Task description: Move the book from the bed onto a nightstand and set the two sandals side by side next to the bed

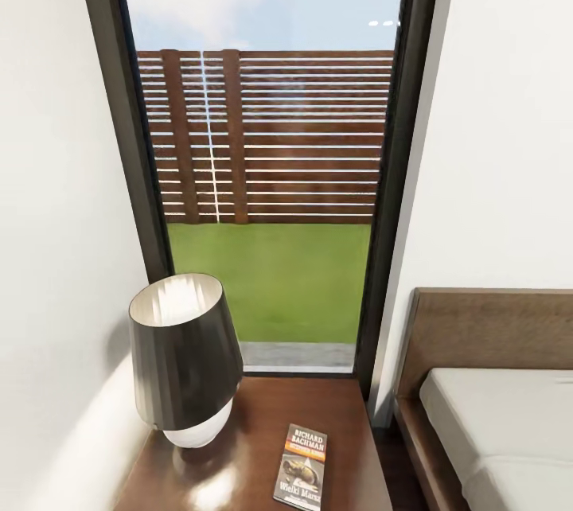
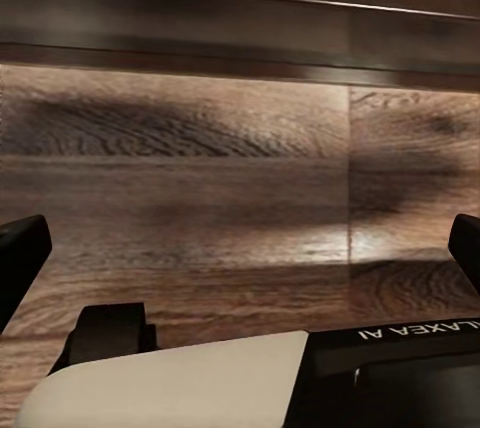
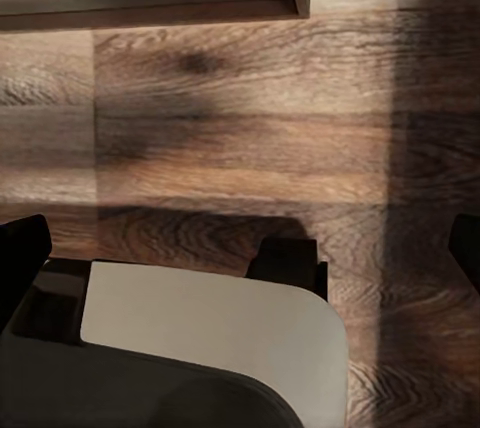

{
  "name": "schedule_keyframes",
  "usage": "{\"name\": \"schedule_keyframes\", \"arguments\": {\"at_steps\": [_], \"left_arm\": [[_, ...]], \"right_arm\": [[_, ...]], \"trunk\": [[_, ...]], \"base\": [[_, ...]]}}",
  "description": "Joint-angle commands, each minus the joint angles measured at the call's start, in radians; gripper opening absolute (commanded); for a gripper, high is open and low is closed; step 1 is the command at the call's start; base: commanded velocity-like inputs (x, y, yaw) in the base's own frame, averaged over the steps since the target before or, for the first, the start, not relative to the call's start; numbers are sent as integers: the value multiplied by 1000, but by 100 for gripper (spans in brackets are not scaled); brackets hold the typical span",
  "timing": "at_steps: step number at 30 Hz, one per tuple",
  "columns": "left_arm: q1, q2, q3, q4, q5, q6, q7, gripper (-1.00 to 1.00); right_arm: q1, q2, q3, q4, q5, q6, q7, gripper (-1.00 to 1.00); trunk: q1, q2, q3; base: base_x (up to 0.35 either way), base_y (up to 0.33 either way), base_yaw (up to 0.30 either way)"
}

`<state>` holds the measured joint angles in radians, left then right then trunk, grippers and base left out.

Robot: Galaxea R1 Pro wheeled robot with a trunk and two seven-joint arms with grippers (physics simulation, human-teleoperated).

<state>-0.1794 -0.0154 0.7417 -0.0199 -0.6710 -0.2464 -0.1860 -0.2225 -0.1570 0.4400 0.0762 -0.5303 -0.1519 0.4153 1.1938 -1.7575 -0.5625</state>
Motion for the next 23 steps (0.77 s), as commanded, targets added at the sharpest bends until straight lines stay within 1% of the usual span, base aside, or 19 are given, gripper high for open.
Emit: {"name": "schedule_keyframes", "arguments": {"at_steps": [1,23], "left_arm": [[0,0,8,-2,-7,-1,-4,100],[0,1,5,-5,-9,-1,-4,100]], "right_arm": [[-1,0,9,4,-9,-6,7,100],[-1,0,8,4,-9,-11,7,100]], "trunk": [[0,-1,-1],[0,-1,-1]], "base": [[0,0,0],[0,0,0]]}}
